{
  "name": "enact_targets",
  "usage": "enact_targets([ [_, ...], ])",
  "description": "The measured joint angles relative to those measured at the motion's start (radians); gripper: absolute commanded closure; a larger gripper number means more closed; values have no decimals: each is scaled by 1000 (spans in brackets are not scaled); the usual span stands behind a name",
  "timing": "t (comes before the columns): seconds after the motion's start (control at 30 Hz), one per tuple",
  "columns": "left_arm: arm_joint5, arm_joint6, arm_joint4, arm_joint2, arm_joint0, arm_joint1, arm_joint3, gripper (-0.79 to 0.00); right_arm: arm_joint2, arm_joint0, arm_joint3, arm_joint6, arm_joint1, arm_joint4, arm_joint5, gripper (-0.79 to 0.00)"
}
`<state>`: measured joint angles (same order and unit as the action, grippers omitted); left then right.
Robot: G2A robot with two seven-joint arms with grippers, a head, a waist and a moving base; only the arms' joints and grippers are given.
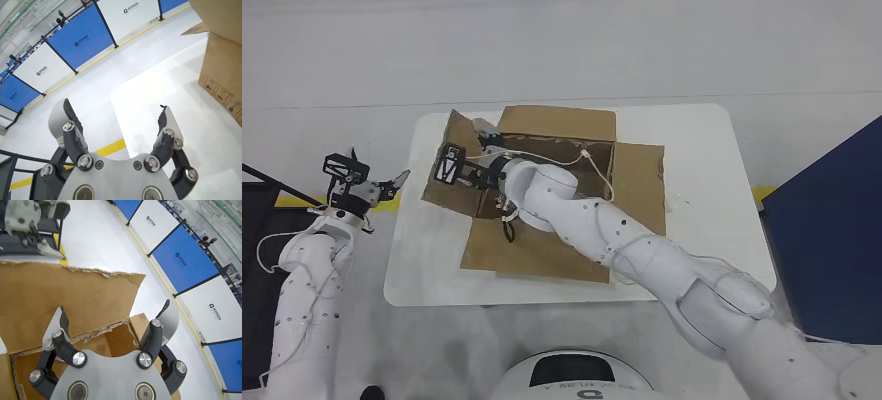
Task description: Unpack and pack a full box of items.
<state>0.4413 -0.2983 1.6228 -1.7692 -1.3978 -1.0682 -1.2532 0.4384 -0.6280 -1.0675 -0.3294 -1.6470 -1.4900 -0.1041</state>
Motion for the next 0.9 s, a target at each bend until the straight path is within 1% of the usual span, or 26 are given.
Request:
enact_targets([
  [0.1,25,-8,-1,-21,8,7,27,-785,-41,33,80,-27,-54,20,5,-785],
  [0.2,42,0,1,-20,29,11,47,-785,-51,55,140,-56,-93,51,-4,-785],
  [0.27,52,10,7,-12,48,13,51,-785,-41,61,152,-68,-106,84,-31,-785],
  [0.33,63,18,11,-6,63,15,45,-785,-18,57,139,-58,-106,118,-66,-785],
  [0.4,81,30,10,1,79,17,31,-785,27,40,100,-27,-88,162,-127,-785],
  [0.47,98,46,15,11,93,18,14,-785,78,11,49,-2,-59,183,-188,-785],
  [0.57,110,82,31,36,120,19,-15,-785,194,-69,-81,2,9,182,-313,-785],
  [0.6,114,94,25,47,132,18,-22,-785,250,-115,-151,-16,41,170,-362,-785],
  [0.67,123,106,9,60,145,17,-25,-785,344,-200,-274,-60,87,153,-431,-785],
  [0.7,124,106,7,62,146,17,-25,-785,410,-267,-365,-98,117,145,-475,-785],
  [0.8,124,105,9,61,145,17,-25,-785,562,-432,-576,-194,173,146,-576,-785],
  [0.87,124,105,9,61,145,17,-25,-785,617,-494,-655,-218,183,148,-601,-785],
  [0.9,124,105,9,61,145,17,-25,-785,618,-498,-664,-218,183,149,-600,-785],
])
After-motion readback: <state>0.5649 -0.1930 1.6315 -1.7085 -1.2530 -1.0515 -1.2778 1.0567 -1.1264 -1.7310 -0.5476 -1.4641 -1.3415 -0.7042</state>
